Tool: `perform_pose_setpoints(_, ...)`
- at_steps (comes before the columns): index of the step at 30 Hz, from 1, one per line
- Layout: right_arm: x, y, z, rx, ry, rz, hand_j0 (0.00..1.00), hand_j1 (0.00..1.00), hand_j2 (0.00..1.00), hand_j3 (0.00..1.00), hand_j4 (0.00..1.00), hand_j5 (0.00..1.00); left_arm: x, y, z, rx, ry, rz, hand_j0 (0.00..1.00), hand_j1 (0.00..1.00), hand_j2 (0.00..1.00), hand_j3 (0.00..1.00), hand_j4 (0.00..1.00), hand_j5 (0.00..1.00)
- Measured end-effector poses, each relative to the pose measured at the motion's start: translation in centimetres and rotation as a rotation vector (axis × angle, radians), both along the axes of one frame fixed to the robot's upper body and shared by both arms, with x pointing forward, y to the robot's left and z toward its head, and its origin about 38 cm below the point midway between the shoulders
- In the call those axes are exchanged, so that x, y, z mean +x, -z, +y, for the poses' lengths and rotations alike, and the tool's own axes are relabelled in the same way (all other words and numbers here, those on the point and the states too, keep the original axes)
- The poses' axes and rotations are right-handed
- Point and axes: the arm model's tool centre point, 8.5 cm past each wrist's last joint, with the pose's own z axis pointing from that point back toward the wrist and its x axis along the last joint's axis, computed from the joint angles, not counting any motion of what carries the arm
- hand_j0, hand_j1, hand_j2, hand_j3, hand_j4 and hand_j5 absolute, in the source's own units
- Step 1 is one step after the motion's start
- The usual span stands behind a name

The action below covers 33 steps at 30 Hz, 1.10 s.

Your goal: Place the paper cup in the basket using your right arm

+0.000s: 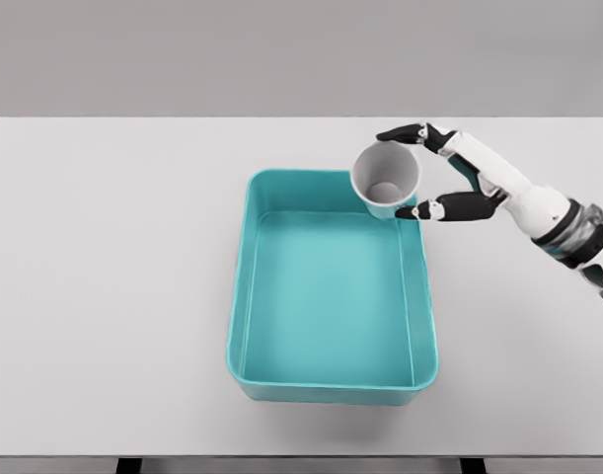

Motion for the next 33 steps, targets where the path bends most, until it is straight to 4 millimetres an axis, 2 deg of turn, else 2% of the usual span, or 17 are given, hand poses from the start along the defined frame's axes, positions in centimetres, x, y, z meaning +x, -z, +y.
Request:
perform_pose_setpoints(9, 0.6, -1.5, 1.2, -0.124, -0.047, -0.111, 0.97, 0.97, 0.97, 0.97, 0.97, 0.97, 0.0, 0.0, 0.0, 0.0, 0.0, 0.0, 1.0, 1.0, 1.0, 1.0, 1.0, 1.0)
perform_pose_setpoints(10, 0.8, -2.1, 1.3, -0.133, -0.049, -0.129, 0.97, 0.97, 0.97, 0.97, 0.97, 0.97, 0.0, 0.0, 0.0, 0.0, 0.0, 0.0, 1.0, 1.0, 1.0, 1.0, 1.0, 1.0)
perform_pose_setpoints(13, 1.8, -5.5, 1.3, -0.177, -0.046, -0.233, 0.99, 0.99, 0.99, 0.99, 0.99, 0.99, 0.0, 0.0, 0.0, 0.0, 0.0, 0.0, 1.0, 1.0, 1.0, 1.0, 1.0, 1.0)
perform_pose_setpoints(14, 2.0, -6.2, 0.6, -0.203, -0.034, -0.254, 1.0, 1.0, 1.0, 1.0, 1.0, 1.0, 0.0, 0.0, 0.0, 0.0, 0.0, 0.0, 1.0, 1.0, 1.0, 1.0, 1.0, 1.0)
perform_pose_setpoints(16, 1.8, -6.0, -1.6, -0.264, 0.005, -0.25, 1.0, 1.0, 1.0, 1.0, 1.0, 1.0, 0.0, 0.0, 0.0, 0.0, 0.0, 0.0, 1.0, 1.0, 1.0, 1.0, 1.0, 1.0)
perform_pose_setpoints(18, 0.7, -3.7, -4.4, -0.33, 0.043, -0.183, 1.0, 1.0, 1.0, 1.0, 1.0, 1.0, 0.0, 0.0, 0.0, 0.0, 0.0, 0.0, 1.0, 1.0, 1.0, 1.0, 1.0, 1.0)
perform_pose_setpoints(22, -0.4, -5.2, -8.4, -0.495, 0.093, -0.227, 1.0, 1.0, 1.0, 1.0, 1.0, 1.0, 0.0, 0.0, 0.0, 0.0, 0.0, 0.0, 1.0, 1.0, 1.0, 1.0, 1.0, 1.0)
perform_pose_setpoints(25, -1.1, -6.1, -9.8, -0.577, 0.104, -0.253, 1.0, 1.0, 1.0, 1.0, 1.0, 1.0, 0.0, 0.0, 0.0, 0.0, 0.0, 0.0, 1.0, 1.0, 1.0, 1.0, 1.0, 1.0)
perform_pose_setpoints(29, -1.4, -7.1, -10.3, -0.617, 0.109, -0.281, 1.0, 1.0, 1.0, 1.0, 1.0, 1.0, 0.0, 0.0, 0.0, 0.0, 0.0, 0.0, 1.0, 1.0, 1.0, 1.0, 1.0, 1.0)
perform_pose_setpoints(33, -1.7, -6.6, -10.6, -0.63, 0.105, -0.266, 1.0, 1.0, 1.0, 1.0, 1.0, 1.0, 0.0, 0.0, 0.0, 0.0, 0.0, 0.001, 1.0, 1.0, 1.0, 1.0, 1.0, 1.0)
